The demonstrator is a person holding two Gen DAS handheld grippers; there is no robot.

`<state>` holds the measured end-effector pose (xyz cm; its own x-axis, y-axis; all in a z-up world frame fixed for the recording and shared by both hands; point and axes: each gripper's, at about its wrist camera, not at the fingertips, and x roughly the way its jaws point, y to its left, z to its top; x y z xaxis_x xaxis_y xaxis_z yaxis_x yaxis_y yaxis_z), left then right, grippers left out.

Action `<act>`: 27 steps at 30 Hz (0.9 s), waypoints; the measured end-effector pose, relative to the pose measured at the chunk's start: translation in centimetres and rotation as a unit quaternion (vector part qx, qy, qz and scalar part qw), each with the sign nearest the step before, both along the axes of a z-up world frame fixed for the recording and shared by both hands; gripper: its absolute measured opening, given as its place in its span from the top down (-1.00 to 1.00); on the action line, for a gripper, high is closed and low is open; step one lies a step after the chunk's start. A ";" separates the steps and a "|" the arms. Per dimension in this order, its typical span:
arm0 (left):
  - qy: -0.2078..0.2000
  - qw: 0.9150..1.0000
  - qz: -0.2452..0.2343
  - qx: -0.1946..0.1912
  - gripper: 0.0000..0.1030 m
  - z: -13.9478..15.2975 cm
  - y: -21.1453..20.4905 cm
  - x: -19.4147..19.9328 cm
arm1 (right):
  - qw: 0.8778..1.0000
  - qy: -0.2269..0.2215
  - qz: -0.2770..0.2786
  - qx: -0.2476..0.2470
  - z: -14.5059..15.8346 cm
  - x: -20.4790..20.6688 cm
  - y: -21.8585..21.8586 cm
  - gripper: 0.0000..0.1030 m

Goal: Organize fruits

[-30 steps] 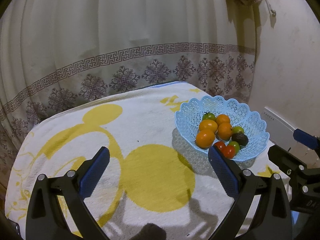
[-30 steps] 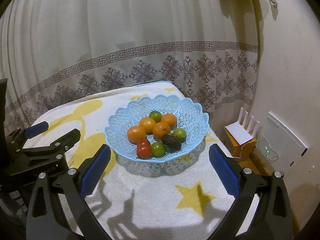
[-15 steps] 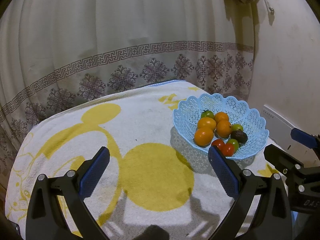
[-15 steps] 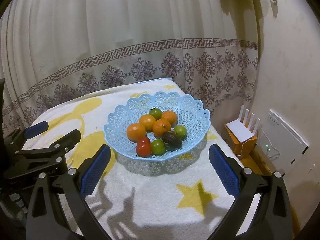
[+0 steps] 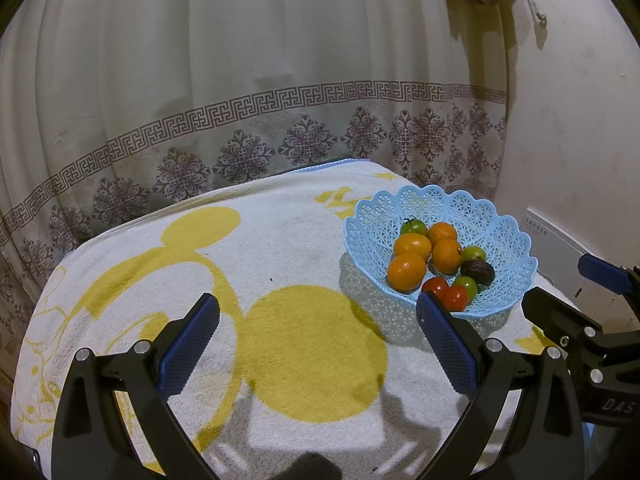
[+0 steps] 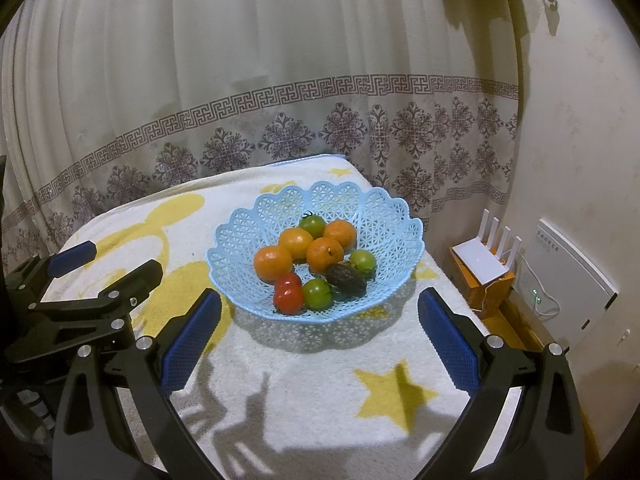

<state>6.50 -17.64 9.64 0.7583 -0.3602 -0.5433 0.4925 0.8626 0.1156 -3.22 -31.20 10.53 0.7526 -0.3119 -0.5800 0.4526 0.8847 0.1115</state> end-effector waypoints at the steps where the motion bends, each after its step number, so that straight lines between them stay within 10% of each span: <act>1: 0.000 1.000 0.000 0.000 -0.91 0.0 0.0 0.0 | 1.000 0.000 0.000 0.000 0.0 0.0 0.0 -0.94; 27: -0.009 1.000 0.001 0.003 -0.91 0.0 -0.1 -0.2 | 1.000 0.005 -0.004 0.005 -0.8 0.1 -0.3 -0.94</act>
<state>6.28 -17.77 9.62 0.7688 -0.3553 -0.5316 0.4880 0.8633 0.1287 -3.17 -31.47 9.73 0.7436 -0.3118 -0.5915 0.4611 0.8798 0.1159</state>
